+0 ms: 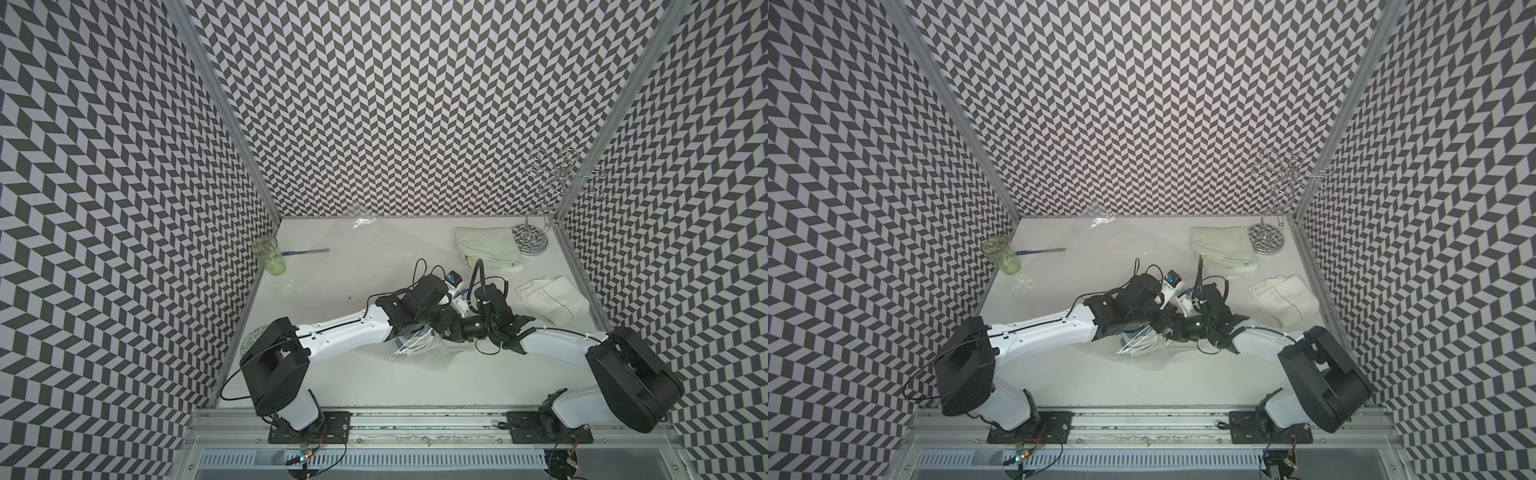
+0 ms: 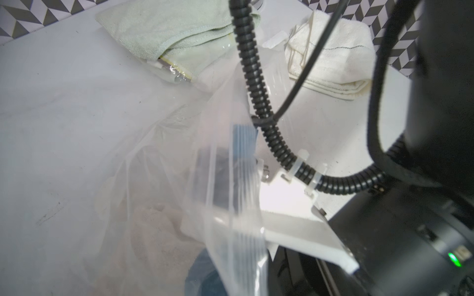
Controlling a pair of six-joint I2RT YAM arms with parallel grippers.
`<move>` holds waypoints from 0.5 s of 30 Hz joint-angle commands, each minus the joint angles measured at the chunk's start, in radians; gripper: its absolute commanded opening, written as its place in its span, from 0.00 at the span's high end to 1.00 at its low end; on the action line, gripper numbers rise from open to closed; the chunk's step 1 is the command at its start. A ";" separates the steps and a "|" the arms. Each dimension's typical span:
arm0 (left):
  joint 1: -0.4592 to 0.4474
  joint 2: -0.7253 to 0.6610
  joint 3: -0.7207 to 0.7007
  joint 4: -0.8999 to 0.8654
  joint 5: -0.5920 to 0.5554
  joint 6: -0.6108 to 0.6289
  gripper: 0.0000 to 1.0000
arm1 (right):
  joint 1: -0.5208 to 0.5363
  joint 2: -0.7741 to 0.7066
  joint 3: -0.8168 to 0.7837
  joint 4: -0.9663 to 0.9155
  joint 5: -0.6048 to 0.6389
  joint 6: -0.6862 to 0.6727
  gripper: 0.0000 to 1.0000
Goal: Place the folded towel into the vacuum bag
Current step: Place the towel in the vacuum bag.
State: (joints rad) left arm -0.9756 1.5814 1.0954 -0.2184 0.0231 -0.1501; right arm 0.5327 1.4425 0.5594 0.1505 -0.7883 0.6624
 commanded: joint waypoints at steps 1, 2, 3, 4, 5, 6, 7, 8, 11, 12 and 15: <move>-0.023 -0.030 -0.020 0.044 0.044 0.000 0.97 | -0.046 0.033 0.000 0.000 0.031 -0.022 1.00; -0.024 -0.035 -0.025 0.050 0.047 -0.001 0.97 | -0.045 0.054 0.009 0.031 0.038 -0.006 0.99; -0.027 -0.037 -0.028 0.058 0.054 -0.006 0.97 | -0.046 0.082 0.024 0.055 0.056 0.015 0.94; -0.028 -0.038 -0.035 0.065 0.060 -0.011 0.96 | -0.046 0.106 0.040 0.069 0.083 0.031 0.87; -0.028 -0.037 -0.038 0.072 0.062 -0.014 0.96 | -0.046 0.119 0.052 0.077 0.107 0.046 0.78; -0.028 -0.035 -0.040 0.072 0.061 -0.017 0.96 | -0.046 0.124 0.057 0.079 0.137 0.071 0.66; -0.028 -0.030 -0.041 0.069 0.058 -0.017 0.96 | -0.045 0.115 0.050 0.087 0.163 0.100 0.57; -0.028 -0.028 -0.041 0.067 0.057 -0.017 0.95 | -0.044 0.096 0.034 0.096 0.175 0.130 0.49; -0.029 -0.036 -0.059 0.089 0.053 -0.034 0.94 | -0.019 -0.013 -0.059 0.101 0.245 0.257 0.35; -0.029 -0.042 -0.066 0.101 0.054 -0.041 0.94 | -0.001 -0.047 -0.087 0.094 0.265 0.296 0.32; -0.031 -0.045 -0.066 0.124 0.061 -0.052 0.95 | 0.044 -0.078 -0.164 0.157 0.266 0.423 0.28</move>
State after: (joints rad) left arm -0.9924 1.5631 1.0359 -0.1577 0.0490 -0.1848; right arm 0.5377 1.3960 0.4465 0.2005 -0.5644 0.9173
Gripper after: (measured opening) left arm 0.057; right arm 0.711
